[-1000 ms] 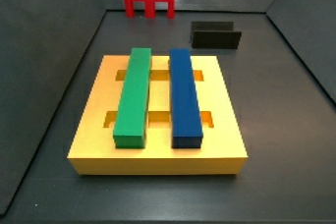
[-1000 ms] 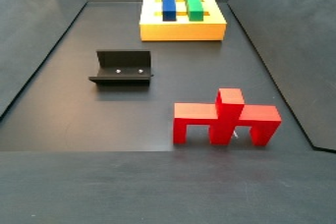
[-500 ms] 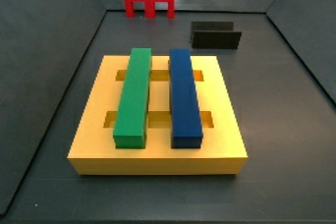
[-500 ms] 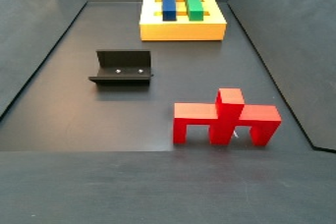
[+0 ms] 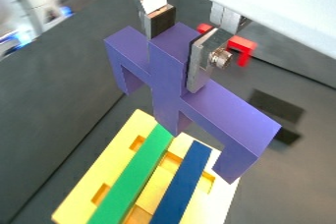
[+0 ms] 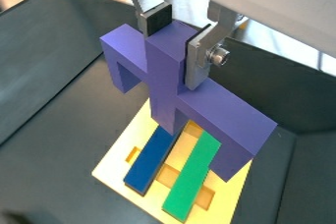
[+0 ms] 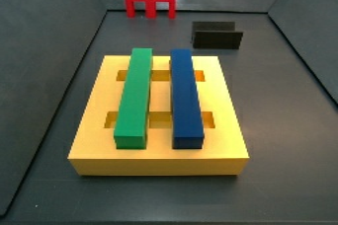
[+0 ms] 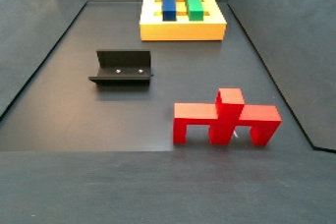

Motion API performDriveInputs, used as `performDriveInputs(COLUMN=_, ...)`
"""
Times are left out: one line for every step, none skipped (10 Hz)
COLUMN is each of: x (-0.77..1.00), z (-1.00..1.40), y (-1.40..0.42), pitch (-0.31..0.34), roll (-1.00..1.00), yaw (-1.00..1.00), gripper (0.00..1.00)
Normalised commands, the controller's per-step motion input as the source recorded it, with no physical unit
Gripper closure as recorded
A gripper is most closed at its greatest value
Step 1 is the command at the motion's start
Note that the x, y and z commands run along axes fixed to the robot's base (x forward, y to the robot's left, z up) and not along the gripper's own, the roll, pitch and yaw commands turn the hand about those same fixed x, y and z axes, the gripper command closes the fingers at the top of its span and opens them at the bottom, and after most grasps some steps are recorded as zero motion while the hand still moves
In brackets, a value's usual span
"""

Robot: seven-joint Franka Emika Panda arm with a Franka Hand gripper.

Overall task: Pick up the purple object. Move up. Move to above the board. Insert the purple object.
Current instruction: Move to above the board, then insert the purple object.

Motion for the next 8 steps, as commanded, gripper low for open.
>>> performDriveInputs(x=0.08, z=0.03, y=-0.04, pitch=0.241, roll=0.07, yaw=0.72, gripper=1.00)
performDriveInputs(x=0.08, z=0.03, y=-0.04, pitch=0.206, roll=0.06, yaw=0.48, gripper=1.00)
performDriveInputs(x=0.07, z=0.03, y=-0.03, pitch=0.182, roll=0.06, yaw=0.36, gripper=1.00)
performDriveInputs(x=0.00, z=-0.31, y=-0.41, pitch=-0.166, roll=0.00, yaw=0.28, gripper=1.00)
performDriveInputs(x=0.00, z=-0.37, y=-0.48, pitch=-0.189, roll=0.01, yaw=0.29, gripper=1.00)
performDriveInputs(x=-0.01, z=-0.38, y=-0.53, pitch=-0.231, roll=0.03, yaw=0.36, gripper=1.00)
performDriveInputs(x=-0.04, z=-0.43, y=-0.55, pitch=-0.229, roll=0.05, yaw=0.36, gripper=1.00)
performDriveInputs(x=-0.09, z=-0.47, y=-0.49, pitch=-0.243, roll=0.06, yaw=0.35, gripper=1.00)
